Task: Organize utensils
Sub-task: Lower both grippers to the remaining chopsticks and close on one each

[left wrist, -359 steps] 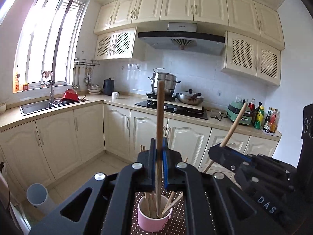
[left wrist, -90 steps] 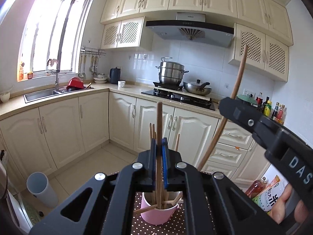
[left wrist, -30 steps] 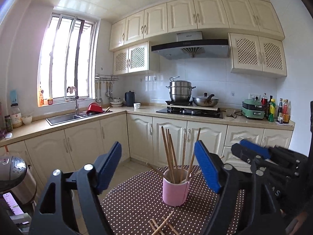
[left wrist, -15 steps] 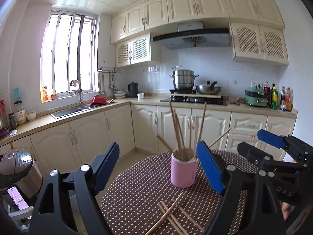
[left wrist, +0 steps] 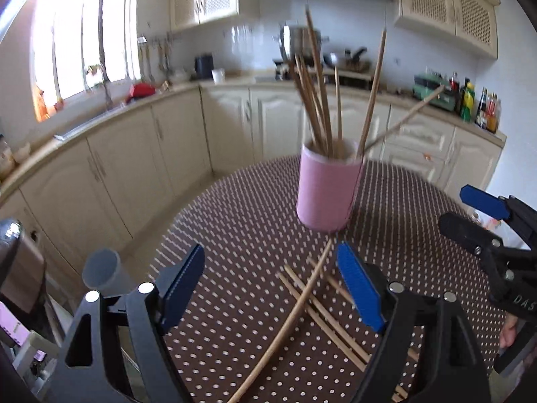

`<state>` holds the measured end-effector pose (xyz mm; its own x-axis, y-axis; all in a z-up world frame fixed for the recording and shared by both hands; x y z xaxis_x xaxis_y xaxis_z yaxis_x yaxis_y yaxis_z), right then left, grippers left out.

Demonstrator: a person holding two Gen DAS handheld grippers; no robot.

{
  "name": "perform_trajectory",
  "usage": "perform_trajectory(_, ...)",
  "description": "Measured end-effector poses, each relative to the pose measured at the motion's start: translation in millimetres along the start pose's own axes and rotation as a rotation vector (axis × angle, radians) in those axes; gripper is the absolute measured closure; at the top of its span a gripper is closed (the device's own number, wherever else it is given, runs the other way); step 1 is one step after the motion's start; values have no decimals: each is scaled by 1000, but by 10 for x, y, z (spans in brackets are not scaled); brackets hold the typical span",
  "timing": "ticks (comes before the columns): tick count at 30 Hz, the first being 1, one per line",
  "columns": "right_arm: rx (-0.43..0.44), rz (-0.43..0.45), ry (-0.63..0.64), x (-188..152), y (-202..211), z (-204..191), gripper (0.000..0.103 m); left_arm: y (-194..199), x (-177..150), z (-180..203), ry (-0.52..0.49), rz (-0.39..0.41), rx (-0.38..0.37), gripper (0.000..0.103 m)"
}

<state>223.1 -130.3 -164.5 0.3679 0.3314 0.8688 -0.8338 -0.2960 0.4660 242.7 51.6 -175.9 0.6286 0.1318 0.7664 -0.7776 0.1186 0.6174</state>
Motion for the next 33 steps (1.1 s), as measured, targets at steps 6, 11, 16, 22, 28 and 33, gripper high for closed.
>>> perform_trajectory(6, 22, -97, -23, -283, -328, -24, 36, -435, -194, 122, -13, -97, -36, 23)
perform_trajectory(11, 42, -151, -52, -448, -517, -17, 36, -756, -302, 287, -69, -161, -47, 52)
perform_trajectory(16, 72, -178, -87, -507, -608, 41, 36, -970, -422, 440, -114, -214, -37, 69)
perform_trajectory(22, 101, -209, -80, -503, -708, 31, 36, -1061, -422, 426, -76, -245, -49, 97)
perform_trajectory(28, 154, -250, -56, -464, -830, -107, 36, -881, -293, 317, -15, -204, -73, 97)
perform_trajectory(33, 235, -312, -10, -422, -999, -327, 36, -699, -196, 157, 57, -182, -85, 97)
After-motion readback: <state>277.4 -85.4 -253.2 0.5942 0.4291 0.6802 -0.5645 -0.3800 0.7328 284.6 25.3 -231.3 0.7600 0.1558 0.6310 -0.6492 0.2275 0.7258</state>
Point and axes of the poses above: each gripper's, at about its wrist camera, not at the fingertips, and y roughly against the way its jaws point, z to its right, x to its top, the point moved 6 cm from there along -y, roughly the way its jaws point, and after that the axes turned 14 degrees about y, right-handed, at the moved point
